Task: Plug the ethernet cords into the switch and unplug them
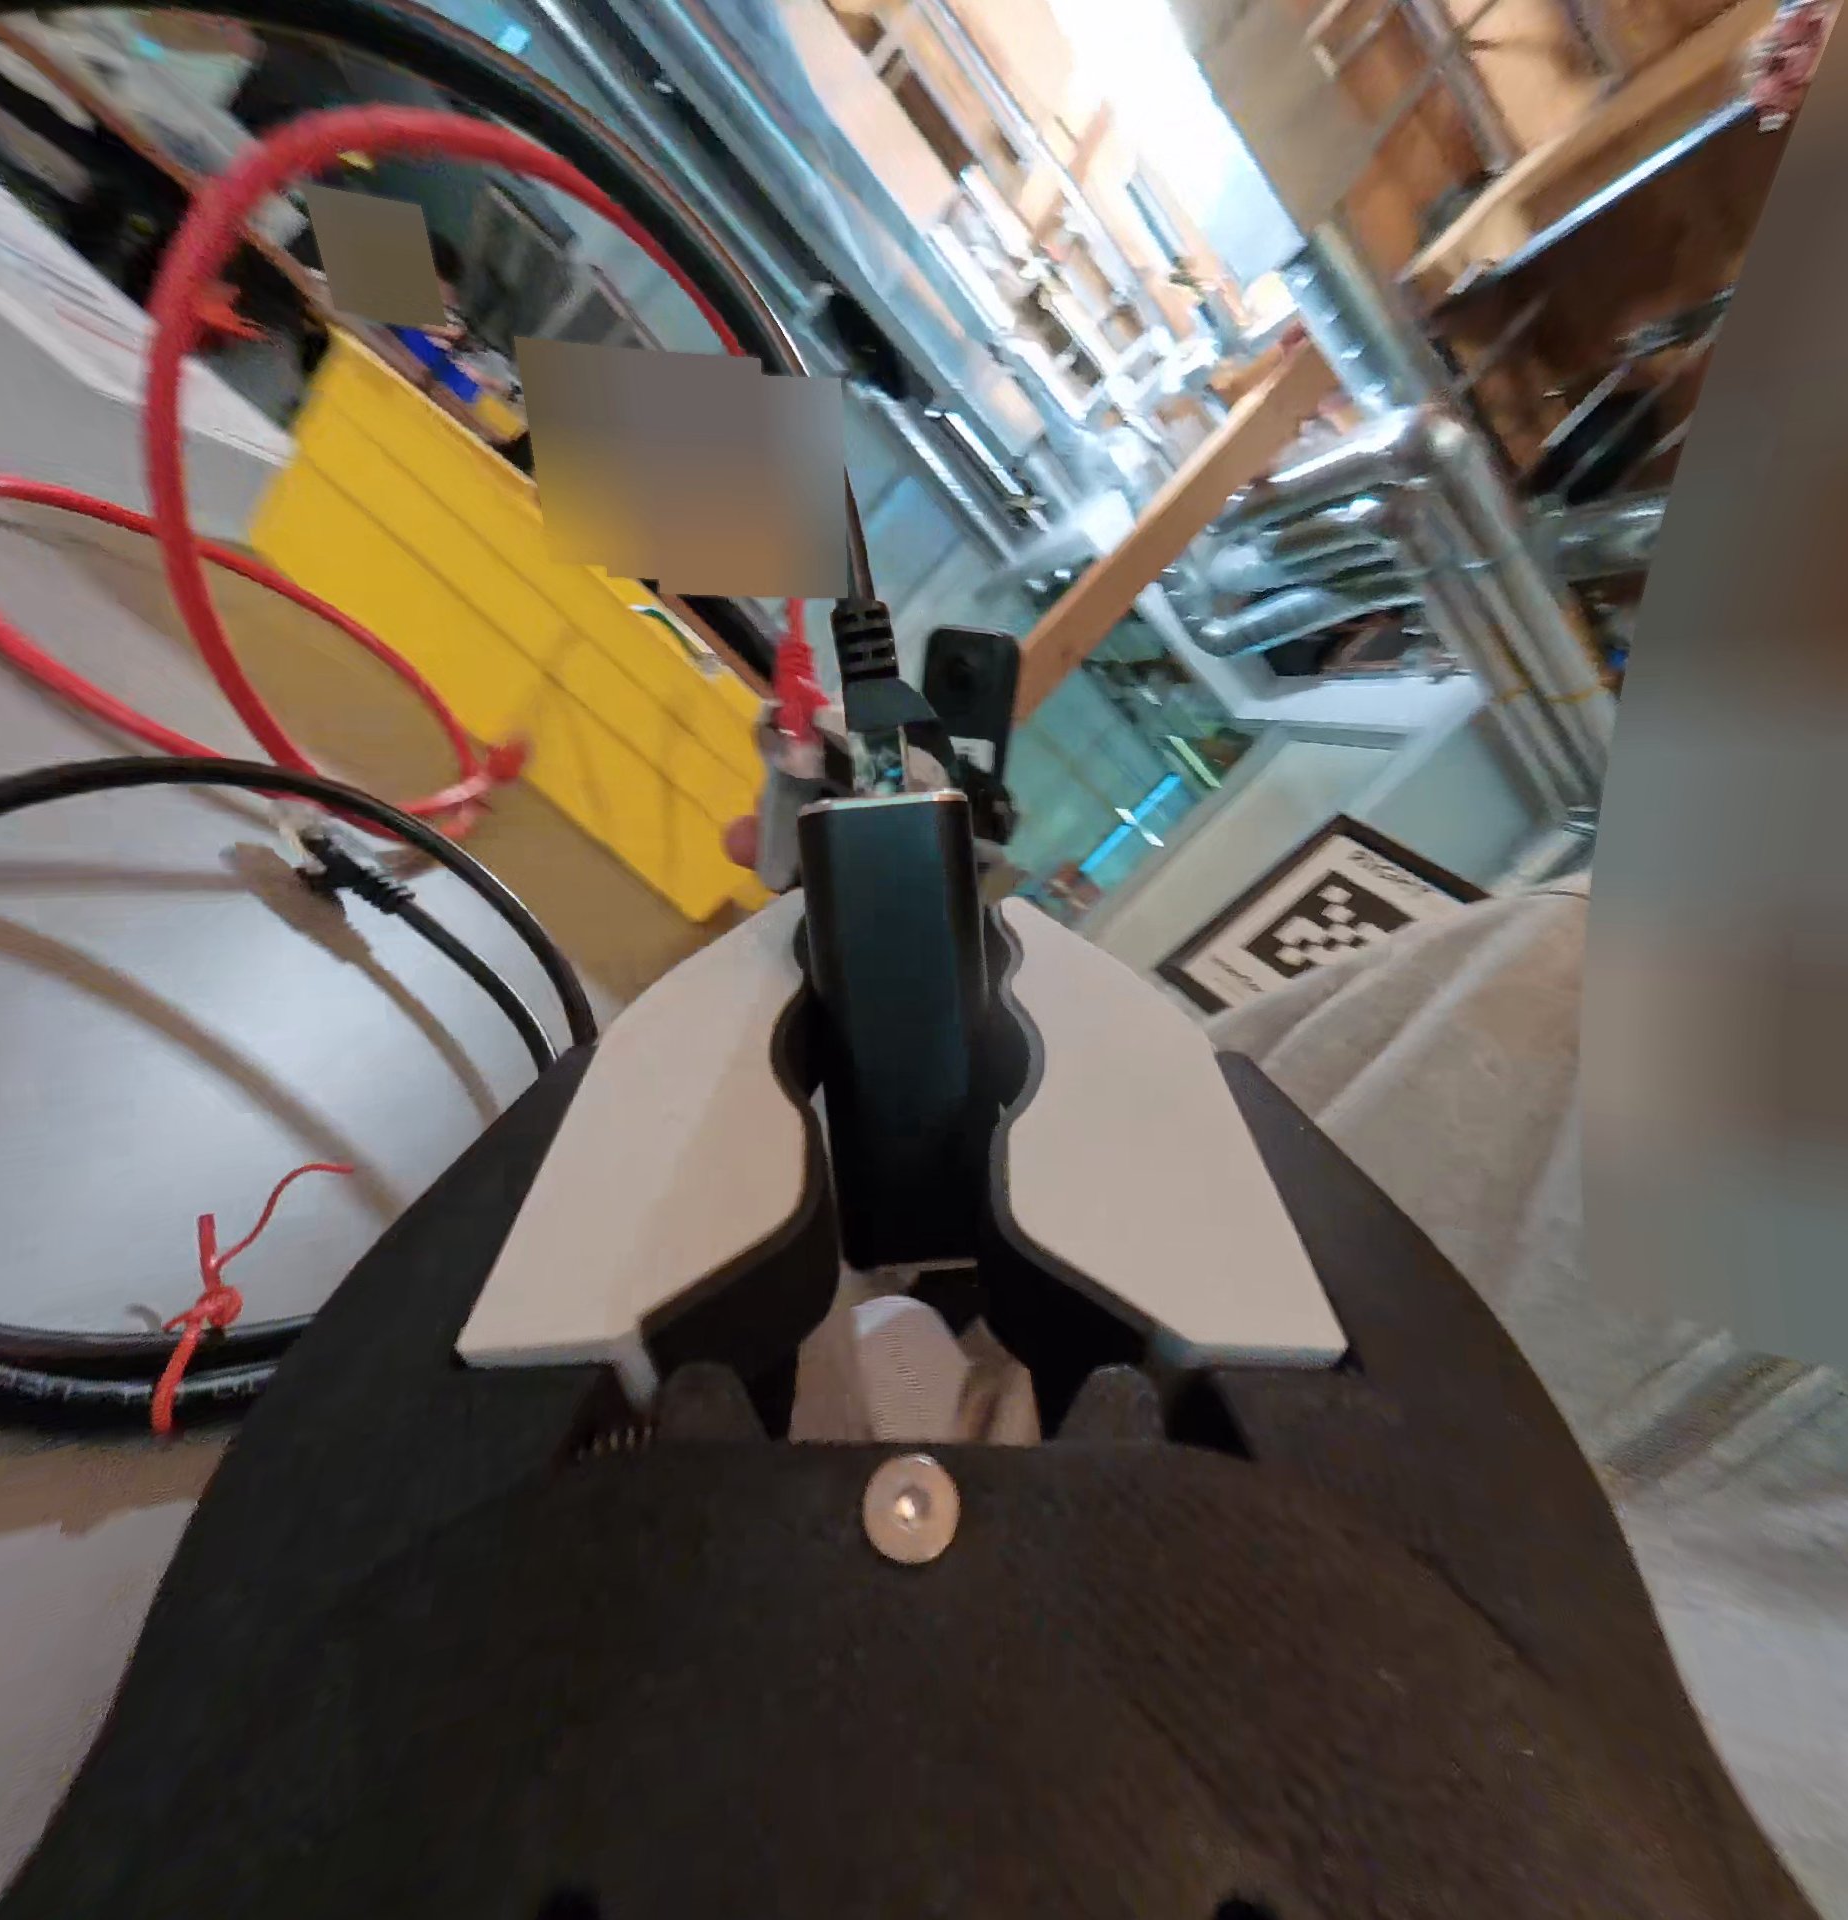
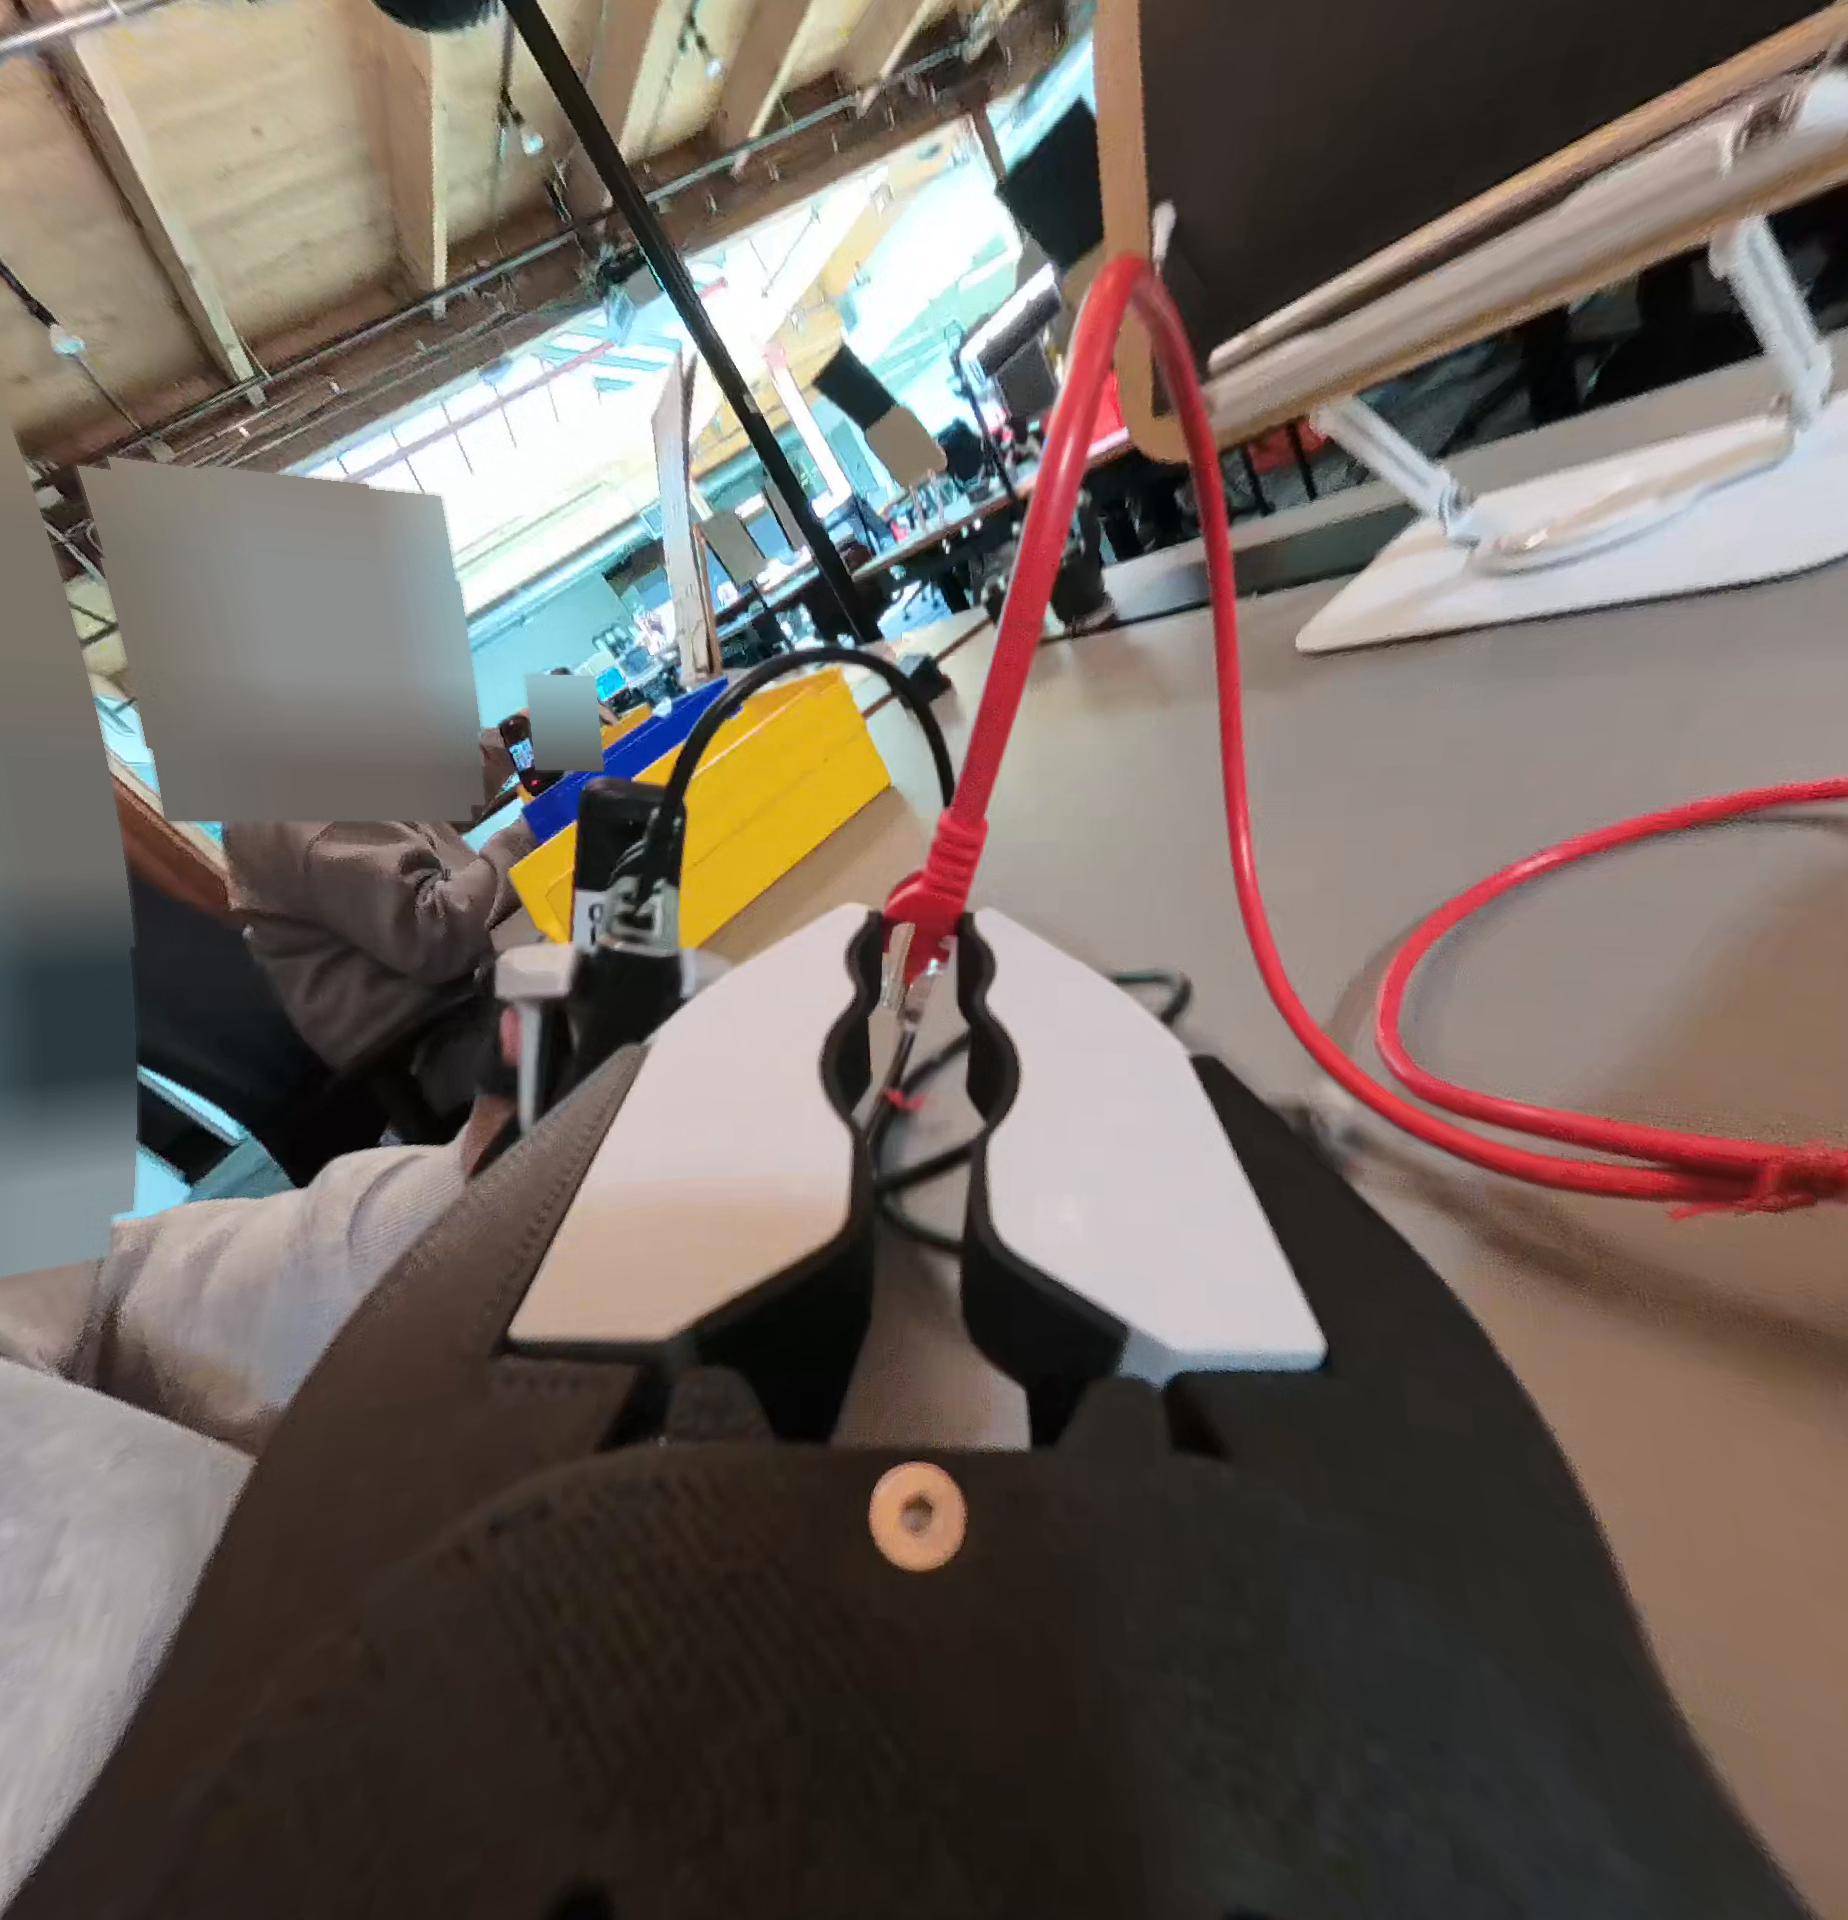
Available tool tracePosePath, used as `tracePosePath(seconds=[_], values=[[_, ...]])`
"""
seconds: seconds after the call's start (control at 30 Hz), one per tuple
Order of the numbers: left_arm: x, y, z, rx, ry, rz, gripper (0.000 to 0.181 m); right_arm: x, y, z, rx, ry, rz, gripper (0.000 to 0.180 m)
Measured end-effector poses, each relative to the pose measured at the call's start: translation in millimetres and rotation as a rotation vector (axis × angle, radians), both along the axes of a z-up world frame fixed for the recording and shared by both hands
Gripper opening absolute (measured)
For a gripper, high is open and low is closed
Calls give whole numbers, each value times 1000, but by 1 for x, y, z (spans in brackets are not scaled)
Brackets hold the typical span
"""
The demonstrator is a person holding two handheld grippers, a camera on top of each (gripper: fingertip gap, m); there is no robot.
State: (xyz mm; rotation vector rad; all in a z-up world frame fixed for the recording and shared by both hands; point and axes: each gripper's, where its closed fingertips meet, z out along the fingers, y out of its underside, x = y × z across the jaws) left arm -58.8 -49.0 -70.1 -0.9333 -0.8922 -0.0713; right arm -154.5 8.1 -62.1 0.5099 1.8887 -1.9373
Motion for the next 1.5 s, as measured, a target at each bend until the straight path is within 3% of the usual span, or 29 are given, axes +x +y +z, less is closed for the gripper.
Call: tracePosePath(seconds=[0.27, 0.3, 0.37, 0.4, 0.47, 0.73, 0.87, 1.0, 1.13, 1.27, 1.5], values=[[-11, -69, -10, 1, -41, 278, 27, 17, -8, -4, -53, -191, 96, 15], [-11, -74, -10, 10, -41, 293, 27, 11, -9, -8, -38, -216, 60, 23], [-11, -78, -10, 38, -39, 309, 27, -5, -11, -20, 41, -201, -18, 60], [-11, -78, -10, 43, -40, 307, 27, -9, -11, -25, 93, -155, -36, 72], [-12, -76, -11, 31, -44, 298, 27, -13, -13, -29, 159, -32, -64, 77], [-13, -75, -12, 50, -53, 290, 27, -10, -26, -44, 419, 567, -143, 79], [-13, -74, -12, 53, -57, 286, 27, -21, -30, -52, 499, 672, -162, 82], [-14, -71, -14, 41, -61, 274, 27, -36, -32, -59, 539, 660, -167, 87], [-14, -72, -13, 51, -62, 271, 26, -43, -40, -75, 557, 467, -100, 98], [-14, -73, -13, 65, -64, 271, 26, -46, -38, -94, 623, 354, -55, 99], [-14, -72, -14, 76, -69, 252, 26, -41, -37, -104, 674, 318, -5, 102]])
